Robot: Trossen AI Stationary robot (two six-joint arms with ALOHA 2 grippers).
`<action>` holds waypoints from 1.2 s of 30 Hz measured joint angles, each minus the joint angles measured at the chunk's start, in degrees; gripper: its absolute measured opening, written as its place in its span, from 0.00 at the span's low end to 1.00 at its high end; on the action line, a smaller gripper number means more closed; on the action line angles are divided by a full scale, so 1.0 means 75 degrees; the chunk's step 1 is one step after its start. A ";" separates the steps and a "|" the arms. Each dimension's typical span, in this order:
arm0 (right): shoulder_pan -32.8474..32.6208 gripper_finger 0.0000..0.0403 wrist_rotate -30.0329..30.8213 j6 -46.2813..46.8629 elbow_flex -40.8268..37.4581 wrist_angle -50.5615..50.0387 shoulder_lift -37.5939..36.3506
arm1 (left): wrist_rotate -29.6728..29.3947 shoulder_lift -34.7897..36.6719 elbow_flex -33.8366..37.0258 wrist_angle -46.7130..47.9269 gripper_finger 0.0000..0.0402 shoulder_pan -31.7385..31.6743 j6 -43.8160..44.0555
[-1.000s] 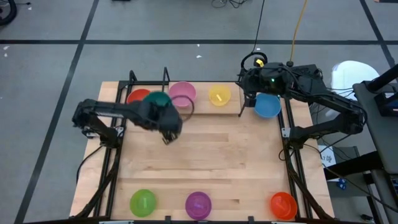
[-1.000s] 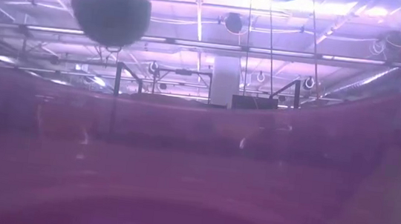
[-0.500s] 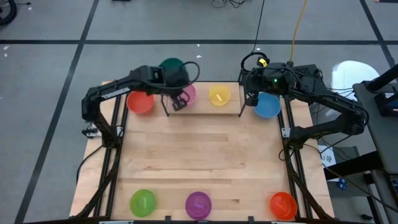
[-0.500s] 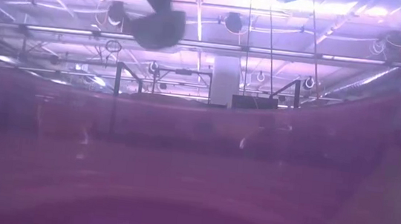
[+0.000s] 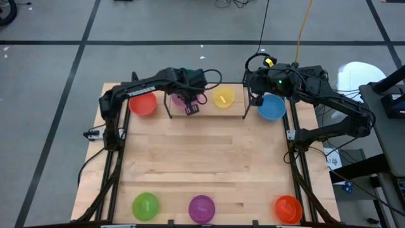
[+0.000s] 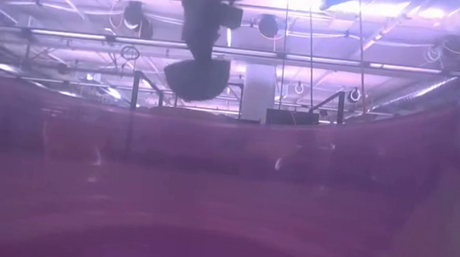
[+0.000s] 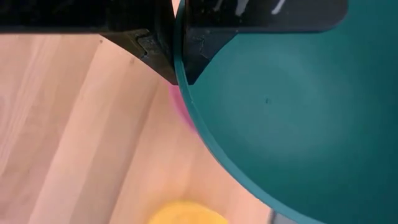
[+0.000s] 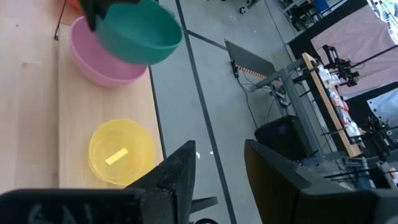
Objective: Place and stack bowls onto a shelf
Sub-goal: Stack the green bowl on top of the pink bowl on the shelf
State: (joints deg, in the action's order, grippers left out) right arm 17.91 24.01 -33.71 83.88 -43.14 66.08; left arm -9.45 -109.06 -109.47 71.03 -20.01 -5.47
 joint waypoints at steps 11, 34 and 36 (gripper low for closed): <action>0.0000 0.32 -0.0003 0.0000 0.0000 -0.0002 0.0000 | 0.0087 -0.0890 0.0012 0.0497 0.01 0.0000 -0.0030; 0.0000 0.32 -0.0003 0.0003 0.0000 -0.0002 0.0000 | 0.0261 -0.1079 0.0017 0.0600 0.20 -0.0067 0.0002; 0.0000 0.32 -0.0003 0.0003 0.0000 -0.0002 0.0000 | 0.0258 -0.0908 0.0020 0.0703 0.20 -0.0014 -0.0003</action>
State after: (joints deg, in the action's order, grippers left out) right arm 17.91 23.98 -33.69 83.88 -43.16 66.08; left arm -7.51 -115.87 -109.32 76.30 -20.11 -5.49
